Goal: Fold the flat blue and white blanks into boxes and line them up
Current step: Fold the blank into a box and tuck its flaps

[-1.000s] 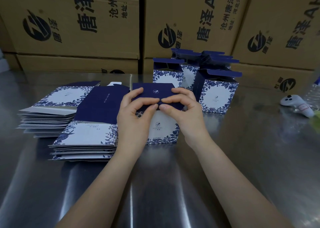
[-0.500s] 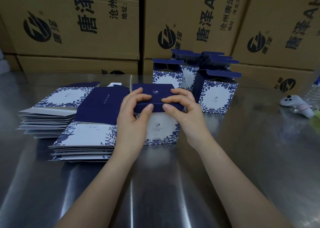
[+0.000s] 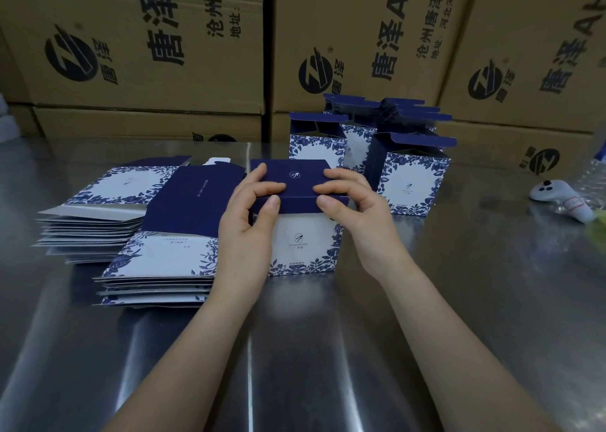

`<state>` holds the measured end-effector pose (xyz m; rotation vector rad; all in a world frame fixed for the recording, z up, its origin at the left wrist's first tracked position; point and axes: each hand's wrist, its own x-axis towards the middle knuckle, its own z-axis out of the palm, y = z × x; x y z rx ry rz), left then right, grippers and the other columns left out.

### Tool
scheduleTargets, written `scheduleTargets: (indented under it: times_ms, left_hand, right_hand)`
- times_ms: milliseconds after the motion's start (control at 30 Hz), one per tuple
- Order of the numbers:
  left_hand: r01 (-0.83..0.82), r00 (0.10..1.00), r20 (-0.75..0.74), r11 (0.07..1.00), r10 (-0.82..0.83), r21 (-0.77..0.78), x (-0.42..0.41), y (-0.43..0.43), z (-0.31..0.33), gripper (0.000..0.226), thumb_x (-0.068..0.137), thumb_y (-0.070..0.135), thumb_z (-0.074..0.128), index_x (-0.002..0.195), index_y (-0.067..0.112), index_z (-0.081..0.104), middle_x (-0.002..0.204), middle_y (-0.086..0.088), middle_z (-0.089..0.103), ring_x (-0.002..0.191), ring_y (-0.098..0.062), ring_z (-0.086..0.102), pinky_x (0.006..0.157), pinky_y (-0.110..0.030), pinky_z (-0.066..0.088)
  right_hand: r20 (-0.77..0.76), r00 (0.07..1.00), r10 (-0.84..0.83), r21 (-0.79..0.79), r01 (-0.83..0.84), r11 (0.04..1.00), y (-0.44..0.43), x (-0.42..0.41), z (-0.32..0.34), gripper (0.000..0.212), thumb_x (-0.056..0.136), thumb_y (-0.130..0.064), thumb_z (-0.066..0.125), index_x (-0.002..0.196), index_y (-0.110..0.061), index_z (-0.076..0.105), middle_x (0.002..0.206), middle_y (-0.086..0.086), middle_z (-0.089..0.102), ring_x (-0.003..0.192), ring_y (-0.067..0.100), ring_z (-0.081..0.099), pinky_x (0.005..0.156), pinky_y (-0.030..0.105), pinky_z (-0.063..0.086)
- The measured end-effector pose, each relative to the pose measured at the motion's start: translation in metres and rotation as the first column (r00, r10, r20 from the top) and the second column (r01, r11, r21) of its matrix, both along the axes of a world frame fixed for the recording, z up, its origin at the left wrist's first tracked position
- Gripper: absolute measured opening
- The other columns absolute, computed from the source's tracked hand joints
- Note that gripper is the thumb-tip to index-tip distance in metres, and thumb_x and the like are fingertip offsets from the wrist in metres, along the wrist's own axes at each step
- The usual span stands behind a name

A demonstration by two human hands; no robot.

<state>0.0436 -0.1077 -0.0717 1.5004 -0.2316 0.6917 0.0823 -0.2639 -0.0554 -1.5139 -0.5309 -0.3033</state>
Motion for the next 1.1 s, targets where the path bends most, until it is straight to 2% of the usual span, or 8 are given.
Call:
scheduleTargets:
  times_ms: [100,233,333,433,600,767,1000,1100]
  left_hand:
    - [0.034,0.999,0.016,0.995,-0.033,-0.091,0.001,-0.001,-0.002,0.025,0.098,0.005,0.055,0.095,0.029,0.058,0.138,0.020,0.053,0.132,-0.001,0.048,0.110,-0.043,0.043]
    - [0.050,0.998,0.034,0.992,-0.047,-0.117,0.003,0.001,-0.001,0.027,0.097,0.001,0.056,0.088,0.027,0.057,0.137,0.018,0.055,0.127,0.002,0.052,0.094,-0.019,0.049]
    - [0.067,0.997,0.043,0.988,-0.062,-0.139,0.005,0.002,-0.001,0.027,0.096,0.000,0.056,0.088,0.025,0.058,0.136,0.016,0.057,0.125,0.000,0.054,0.088,-0.015,0.049]
    - [0.092,0.995,0.058,0.985,-0.084,-0.144,0.005,0.003,-0.002,0.024,0.098,0.000,0.053,0.092,0.022,0.059,0.139,0.015,0.054,0.124,0.003,0.055,0.087,-0.014,0.048]
    - [0.098,0.994,0.061,0.982,-0.089,-0.161,0.008,0.004,-0.007,0.024,0.101,0.004,0.047,0.095,0.024,0.060,0.143,0.013,0.052,0.129,0.000,0.052,0.100,-0.031,0.048]
    - [0.087,0.994,0.080,0.981,-0.075,-0.171,0.008,0.002,-0.005,0.026,0.100,0.002,0.049,0.093,0.024,0.061,0.138,0.015,0.056,0.126,0.003,0.053,0.091,-0.016,0.048]
    - [0.088,0.995,0.067,0.985,-0.078,-0.150,0.008,0.001,-0.010,0.018,0.099,0.015,0.045,0.100,0.026,0.059,0.148,0.017,0.048,0.133,-0.001,0.047,0.111,-0.046,0.040]
    - [0.076,0.996,0.056,0.989,-0.070,-0.124,0.006,-0.003,-0.012,0.019,0.101,0.019,0.040,0.104,0.028,0.056,0.151,0.019,0.042,0.139,-0.001,0.041,0.116,-0.048,0.034]
  right_hand:
    - [-0.014,1.000,-0.007,0.046,0.008,0.999,0.001,0.002,0.000,0.016,0.081,-0.002,0.070,0.087,-0.017,0.073,0.124,0.001,0.056,0.108,-0.001,0.056,0.083,0.022,0.049]
    - [-0.007,1.000,-0.003,0.081,0.003,0.997,0.003,0.005,-0.002,0.017,0.080,0.000,0.070,0.085,-0.016,0.073,0.121,0.000,0.057,0.106,0.002,0.056,0.077,0.018,0.048]
    - [0.006,1.000,0.015,0.092,-0.015,0.996,0.003,0.006,-0.004,0.017,0.081,-0.001,0.071,0.085,-0.017,0.074,0.122,0.000,0.056,0.106,0.002,0.057,0.077,0.017,0.048]
    - [0.010,0.998,0.069,0.102,-0.070,0.992,-0.002,0.007,-0.004,0.016,0.081,-0.009,0.071,0.087,-0.023,0.076,0.123,-0.003,0.058,0.111,0.004,0.057,0.078,0.019,0.049]
    - [-0.024,0.994,0.106,0.172,-0.101,0.980,-0.006,0.013,-0.007,0.013,0.077,-0.015,0.071,0.082,-0.024,0.078,0.120,-0.008,0.065,0.121,0.018,0.056,0.087,0.027,0.049]
    - [0.008,0.998,0.060,0.159,-0.060,0.985,-0.004,0.014,-0.008,0.014,0.076,-0.016,0.071,0.079,-0.027,0.079,0.114,-0.012,0.067,0.116,0.013,0.058,0.086,0.025,0.050]
    - [-0.035,0.986,0.163,0.194,-0.154,0.969,-0.009,0.014,-0.007,0.015,0.078,-0.015,0.071,0.087,-0.024,0.079,0.124,-0.007,0.064,0.128,0.021,0.051,0.093,0.031,0.049]
    - [-0.057,0.977,0.206,0.220,-0.189,0.957,-0.011,0.013,-0.007,0.013,0.077,-0.019,0.072,0.088,-0.022,0.079,0.126,-0.006,0.064,0.128,0.021,0.051,0.102,0.037,0.046]
